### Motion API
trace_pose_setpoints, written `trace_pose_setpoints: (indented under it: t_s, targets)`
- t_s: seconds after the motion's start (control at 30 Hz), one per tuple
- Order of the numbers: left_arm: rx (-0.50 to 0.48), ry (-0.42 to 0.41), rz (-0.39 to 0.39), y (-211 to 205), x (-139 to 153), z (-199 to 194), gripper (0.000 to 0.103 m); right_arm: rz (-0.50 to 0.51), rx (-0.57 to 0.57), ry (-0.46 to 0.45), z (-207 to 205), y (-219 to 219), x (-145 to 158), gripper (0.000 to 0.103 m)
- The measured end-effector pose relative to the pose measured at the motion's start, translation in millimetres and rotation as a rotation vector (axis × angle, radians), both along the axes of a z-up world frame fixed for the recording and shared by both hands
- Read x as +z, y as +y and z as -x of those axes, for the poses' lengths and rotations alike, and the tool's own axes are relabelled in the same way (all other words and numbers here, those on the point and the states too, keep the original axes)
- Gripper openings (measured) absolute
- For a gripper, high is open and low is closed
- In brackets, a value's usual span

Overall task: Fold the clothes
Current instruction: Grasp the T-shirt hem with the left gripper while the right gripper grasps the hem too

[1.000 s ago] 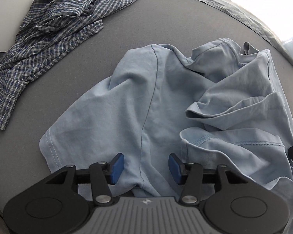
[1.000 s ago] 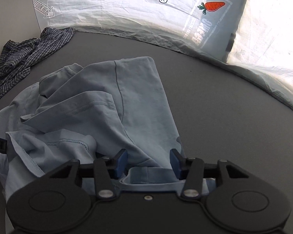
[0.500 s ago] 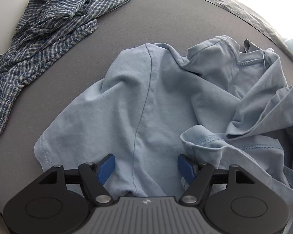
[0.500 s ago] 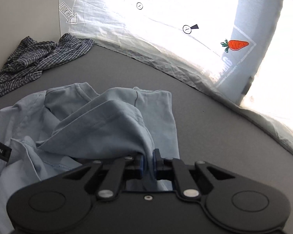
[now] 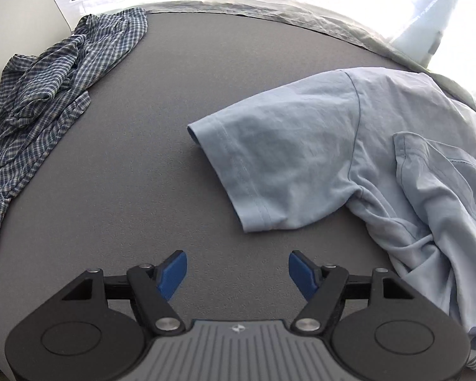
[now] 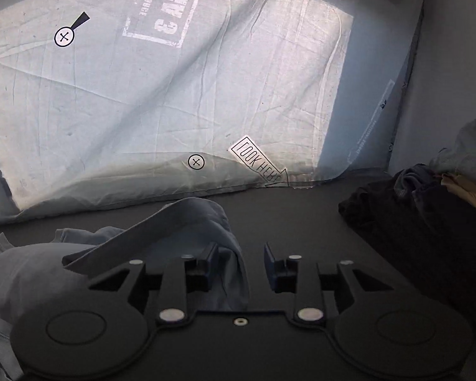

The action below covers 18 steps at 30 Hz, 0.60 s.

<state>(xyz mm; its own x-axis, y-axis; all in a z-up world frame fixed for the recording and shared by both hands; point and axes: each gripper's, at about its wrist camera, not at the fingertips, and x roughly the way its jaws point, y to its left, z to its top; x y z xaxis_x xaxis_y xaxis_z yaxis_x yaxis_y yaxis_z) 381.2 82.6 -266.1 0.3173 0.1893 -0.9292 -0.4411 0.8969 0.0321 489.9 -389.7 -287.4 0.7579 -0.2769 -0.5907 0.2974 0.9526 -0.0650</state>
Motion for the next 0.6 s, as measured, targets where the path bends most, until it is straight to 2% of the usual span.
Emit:
trace_pose_setpoints:
  t_s: [0.03, 0.27, 0.43, 0.6]
  targets:
    - [-0.018, 0.003, 0.003, -8, -1, -1, 0.072, -0.017, 0.011, 0.009, 11, -6, -4, 0.047]
    - [-0.104, 0.029, 0.027, -36, -7, -8, 0.073, -0.132, 0.151, 0.086, 54, 14, -38, 0.049]
    - [-0.133, -0.033, 0.094, -42, 10, -26, 0.073, -0.183, 0.186, 0.092, 46, 34, -47, 0.049]
    - [-0.159, -0.104, 0.146, -47, 27, -75, 0.073, -0.197, 0.139, 0.08, 27, 30, -45, 0.051]
